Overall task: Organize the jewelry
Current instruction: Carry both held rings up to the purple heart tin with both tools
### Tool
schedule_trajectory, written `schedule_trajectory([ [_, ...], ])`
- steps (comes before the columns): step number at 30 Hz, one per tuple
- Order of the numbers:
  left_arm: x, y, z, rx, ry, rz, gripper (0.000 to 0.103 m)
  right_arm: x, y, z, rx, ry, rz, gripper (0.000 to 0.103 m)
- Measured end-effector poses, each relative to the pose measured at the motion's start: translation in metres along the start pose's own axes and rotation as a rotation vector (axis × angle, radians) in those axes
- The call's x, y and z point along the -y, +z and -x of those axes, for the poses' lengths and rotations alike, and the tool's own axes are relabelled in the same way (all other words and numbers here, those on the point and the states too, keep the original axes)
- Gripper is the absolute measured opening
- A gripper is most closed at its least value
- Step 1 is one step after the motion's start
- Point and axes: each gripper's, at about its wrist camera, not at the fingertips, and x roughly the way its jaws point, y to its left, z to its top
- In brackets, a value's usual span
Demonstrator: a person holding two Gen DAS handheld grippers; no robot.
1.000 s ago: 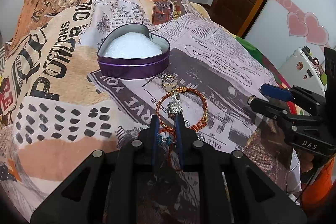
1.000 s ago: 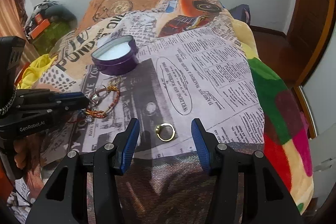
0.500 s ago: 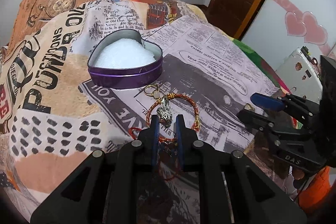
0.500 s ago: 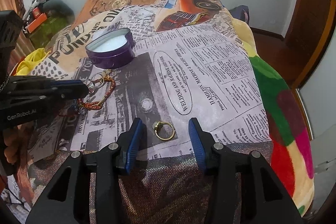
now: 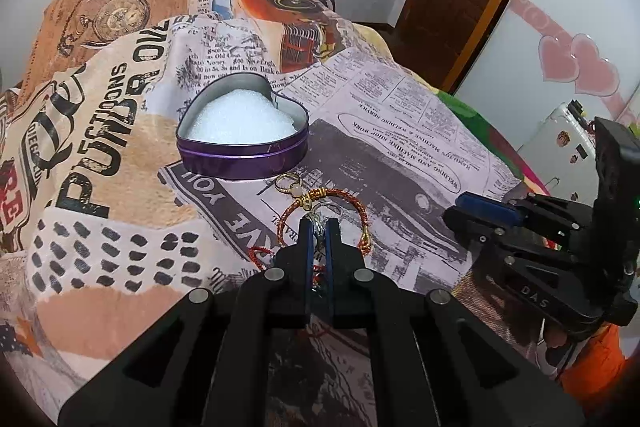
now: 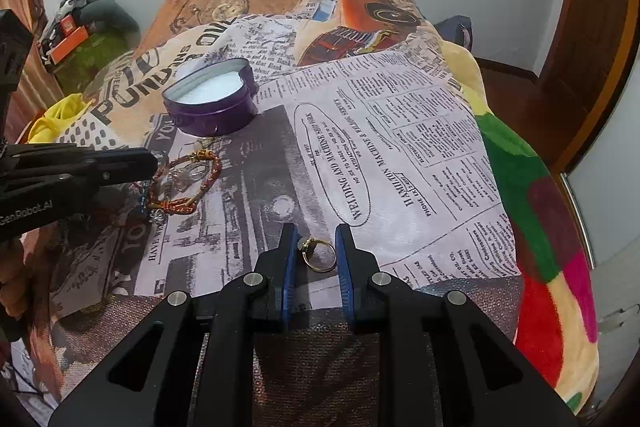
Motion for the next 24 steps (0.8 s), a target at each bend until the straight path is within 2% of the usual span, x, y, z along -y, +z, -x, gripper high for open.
schedule_trajectory([
  [13, -0.005, 0.001, 0.044, 0.086, 0.042, 0.017, 0.004, -0.010, 0.009, 0.024, 0.046, 0.010, -0.001, 0.017],
  [24, -0.020, 0.023, 0.072, 0.179, 0.073, 0.034, 0.004, -0.027, 0.044, 0.041, 0.128, 0.014, 0.034, 0.017],
])
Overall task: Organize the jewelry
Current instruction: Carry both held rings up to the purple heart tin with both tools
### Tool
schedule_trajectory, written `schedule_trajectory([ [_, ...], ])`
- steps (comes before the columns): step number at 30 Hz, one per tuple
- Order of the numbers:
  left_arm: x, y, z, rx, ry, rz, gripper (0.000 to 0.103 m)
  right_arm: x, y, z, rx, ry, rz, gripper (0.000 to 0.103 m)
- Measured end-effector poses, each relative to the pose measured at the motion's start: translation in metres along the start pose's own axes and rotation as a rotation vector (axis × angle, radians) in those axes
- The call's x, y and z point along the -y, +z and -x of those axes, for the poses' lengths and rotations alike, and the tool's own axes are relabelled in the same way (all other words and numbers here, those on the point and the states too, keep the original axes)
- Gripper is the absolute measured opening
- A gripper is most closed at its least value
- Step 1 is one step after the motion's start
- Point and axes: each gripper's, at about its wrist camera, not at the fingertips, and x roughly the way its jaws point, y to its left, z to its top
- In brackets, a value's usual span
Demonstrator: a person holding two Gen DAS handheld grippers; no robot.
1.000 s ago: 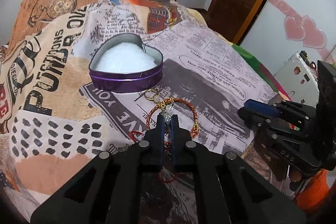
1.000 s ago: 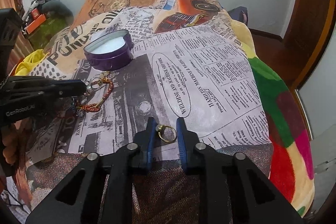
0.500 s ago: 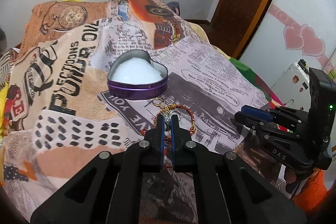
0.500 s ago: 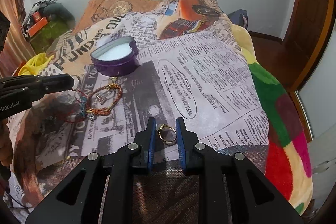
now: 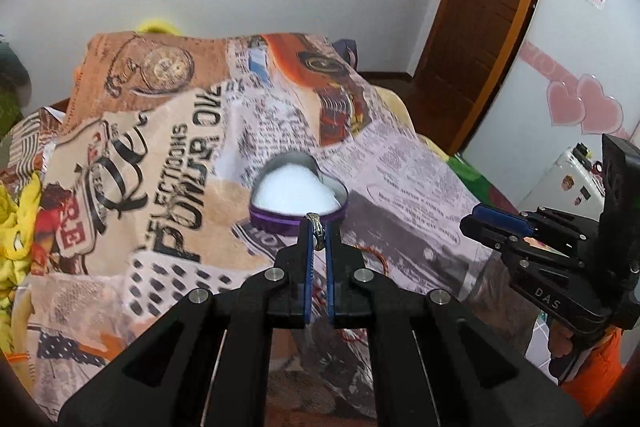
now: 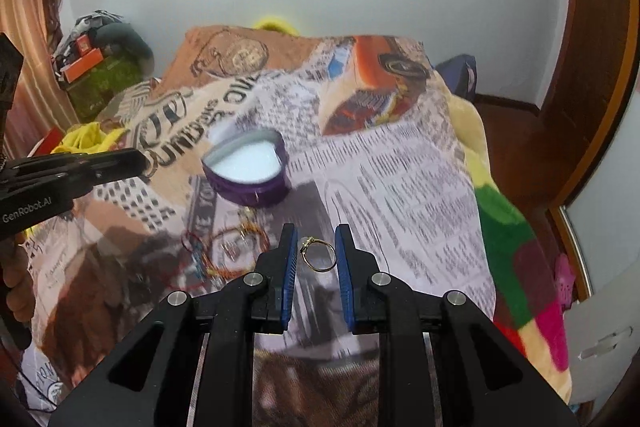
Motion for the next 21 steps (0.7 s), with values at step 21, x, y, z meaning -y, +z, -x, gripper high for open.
schedule_trajectory([
  [21, -0.030, 0.041, -0.031, 0.027, 0.040, 0.012, 0.004, -0.032, 0.050, -0.048, 0.033, 0.064, 0.090, 0.017],
])
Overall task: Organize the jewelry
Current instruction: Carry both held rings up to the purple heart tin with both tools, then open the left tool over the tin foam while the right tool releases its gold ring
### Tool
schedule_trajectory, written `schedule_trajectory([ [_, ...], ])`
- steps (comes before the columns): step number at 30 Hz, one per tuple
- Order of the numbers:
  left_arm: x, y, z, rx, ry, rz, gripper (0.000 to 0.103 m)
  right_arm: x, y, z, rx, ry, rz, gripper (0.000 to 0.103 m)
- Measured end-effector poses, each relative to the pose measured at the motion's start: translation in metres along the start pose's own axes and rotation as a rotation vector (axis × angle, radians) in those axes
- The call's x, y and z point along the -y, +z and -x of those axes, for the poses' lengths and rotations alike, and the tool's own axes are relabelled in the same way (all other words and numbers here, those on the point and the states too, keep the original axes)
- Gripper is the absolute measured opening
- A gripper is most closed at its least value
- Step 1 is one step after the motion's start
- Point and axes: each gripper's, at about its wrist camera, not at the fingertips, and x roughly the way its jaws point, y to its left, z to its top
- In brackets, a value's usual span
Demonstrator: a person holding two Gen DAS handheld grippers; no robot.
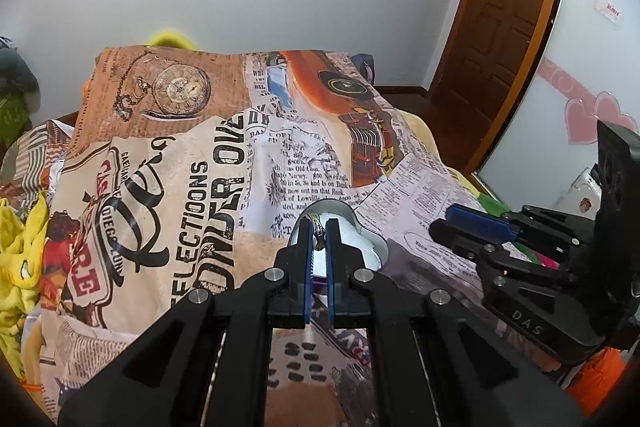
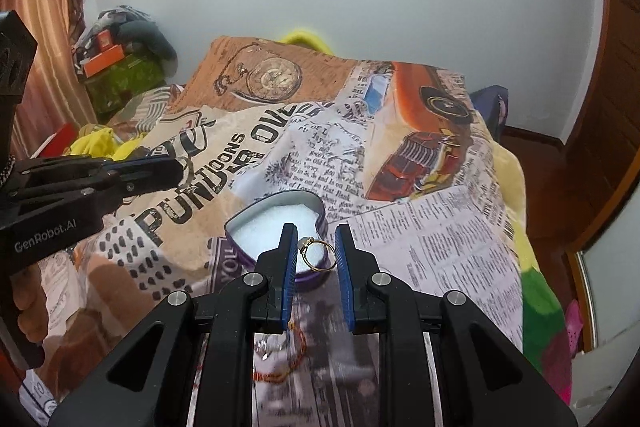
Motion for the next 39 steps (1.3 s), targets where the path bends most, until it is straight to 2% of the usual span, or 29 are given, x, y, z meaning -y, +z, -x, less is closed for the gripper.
schedule_trajectory([
  [5, -0.002, 0.002, -0.017, -0.030, -0.007, -0.008, 0.004, 0.001, 0.006, -0.017, -0.026, 0.030, 0.011, 0.017],
  [19, -0.010, 0.001, -0.066, -0.157, -0.098, -0.002, 0.004, 0.005, 0.010, -0.060, -0.149, 0.115, 0.036, 0.017],
  [24, -0.015, -0.002, -0.076, -0.186, -0.102, 0.003, 0.004, 0.003, 0.009, -0.067, -0.175, 0.122, 0.049, 0.017],
  [30, -0.016, -0.003, -0.076, -0.183, -0.113, -0.002, 0.004, -0.002, 0.007, -0.077, -0.206, 0.122, 0.069, 0.018],
  [39, -0.022, -0.002, -0.067, -0.172, -0.087, 0.014, 0.004, -0.004, 0.008, -0.074, -0.206, 0.099, 0.087, 0.018],
])
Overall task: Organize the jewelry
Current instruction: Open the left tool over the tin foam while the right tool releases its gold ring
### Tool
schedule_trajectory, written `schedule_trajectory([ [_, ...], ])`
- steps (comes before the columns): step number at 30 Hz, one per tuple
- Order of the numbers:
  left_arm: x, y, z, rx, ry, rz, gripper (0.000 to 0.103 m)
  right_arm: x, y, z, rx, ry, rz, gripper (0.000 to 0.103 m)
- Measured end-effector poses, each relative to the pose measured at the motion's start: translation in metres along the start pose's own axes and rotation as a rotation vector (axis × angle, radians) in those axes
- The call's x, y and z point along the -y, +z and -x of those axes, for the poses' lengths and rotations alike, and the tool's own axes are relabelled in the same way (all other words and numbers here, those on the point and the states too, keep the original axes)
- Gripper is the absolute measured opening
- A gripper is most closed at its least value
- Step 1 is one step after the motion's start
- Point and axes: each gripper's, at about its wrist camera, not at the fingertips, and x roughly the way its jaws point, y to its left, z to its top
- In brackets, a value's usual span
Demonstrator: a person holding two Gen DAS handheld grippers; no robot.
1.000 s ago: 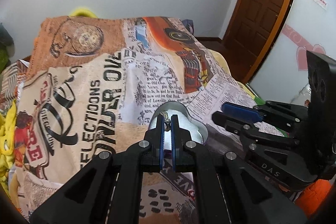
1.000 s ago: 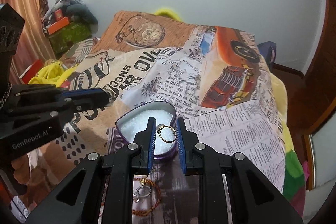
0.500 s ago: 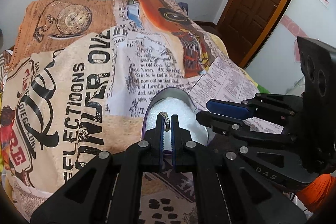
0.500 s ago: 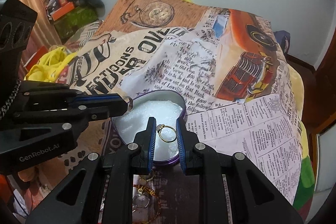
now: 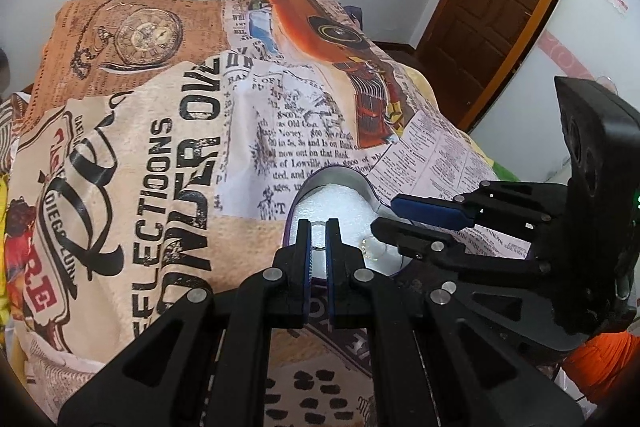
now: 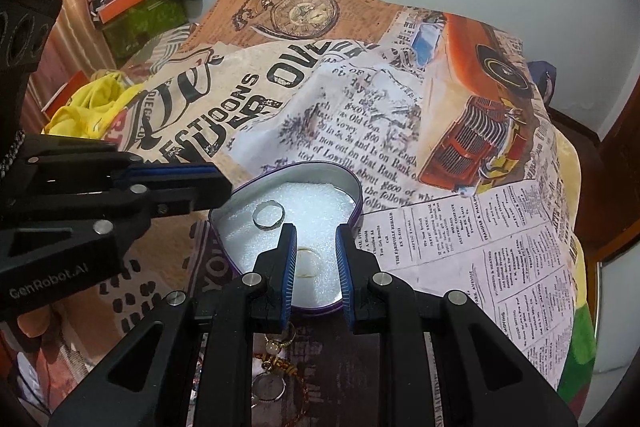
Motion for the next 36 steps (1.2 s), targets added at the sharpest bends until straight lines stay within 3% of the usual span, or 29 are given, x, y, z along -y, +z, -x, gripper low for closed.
schedule_trajectory([
  [7, 0.004, -0.001, 0.024, 0.033, 0.039, -0.002, 0.006, -0.001, -0.001, 0.014, 0.013, -0.015, -0.003, 0.020],
  [12, 0.013, -0.004, 0.040, 0.050, 0.063, -0.018, 0.007, -0.003, -0.003, 0.035, 0.053, -0.044, -0.008, 0.034],
  [14, 0.018, -0.006, 0.047, 0.052, 0.068, -0.026, 0.009, -0.003, -0.003, 0.043, 0.064, -0.053, -0.011, 0.034],
  [23, 0.040, -0.023, 0.072, 0.058, 0.100, -0.069, 0.024, -0.002, -0.015, 0.077, 0.101, -0.071, -0.037, 0.034],
  [36, 0.072, -0.060, 0.048, -0.050, 0.069, -0.099, 0.025, 0.005, -0.054, 0.093, 0.084, -0.106, -0.080, 0.034],
])
